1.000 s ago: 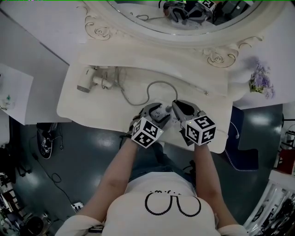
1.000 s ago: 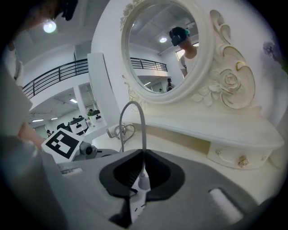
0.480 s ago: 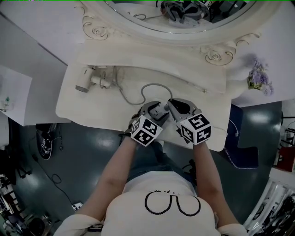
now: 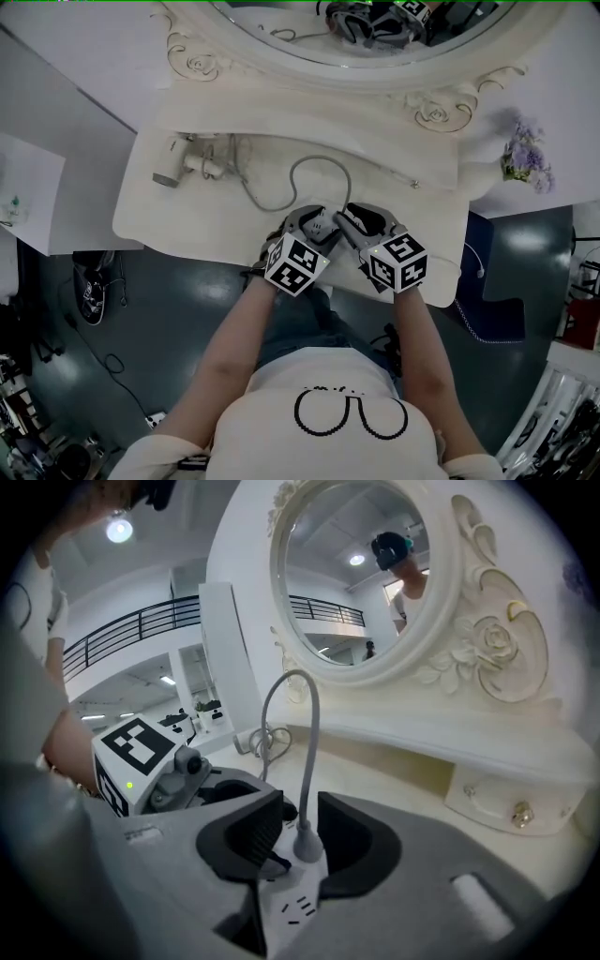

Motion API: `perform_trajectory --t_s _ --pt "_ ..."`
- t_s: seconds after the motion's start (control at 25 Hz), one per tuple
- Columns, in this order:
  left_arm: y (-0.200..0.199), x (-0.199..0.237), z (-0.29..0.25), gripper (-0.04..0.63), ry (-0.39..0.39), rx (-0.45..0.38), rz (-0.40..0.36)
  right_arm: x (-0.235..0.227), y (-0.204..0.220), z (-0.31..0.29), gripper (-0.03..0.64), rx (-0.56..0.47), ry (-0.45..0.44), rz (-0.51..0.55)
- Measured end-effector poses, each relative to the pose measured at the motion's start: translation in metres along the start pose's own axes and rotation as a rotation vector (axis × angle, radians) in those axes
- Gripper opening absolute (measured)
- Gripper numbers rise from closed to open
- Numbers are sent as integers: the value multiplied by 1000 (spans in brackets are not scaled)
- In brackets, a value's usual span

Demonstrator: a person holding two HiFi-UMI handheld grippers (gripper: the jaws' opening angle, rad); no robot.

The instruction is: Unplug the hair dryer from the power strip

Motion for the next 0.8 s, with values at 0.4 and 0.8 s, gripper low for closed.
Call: perform_trajectory --t_s 0.4,0.8 --pt "-1 0 0 235 2 4 21 3 8 2 20 21 -38 44" --pt "1 -2 -1 236 15 2 -3 -5 3 -1 18 5 14 28"
Point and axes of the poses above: the fingertips, and each gripper's own axes: z backward along the fingers, x to its left, y out of its underside, the point moved 5 cm from there along z, backward along the fingers, and after that the axes turned 1 degree about -x, right-handed, at the moved point
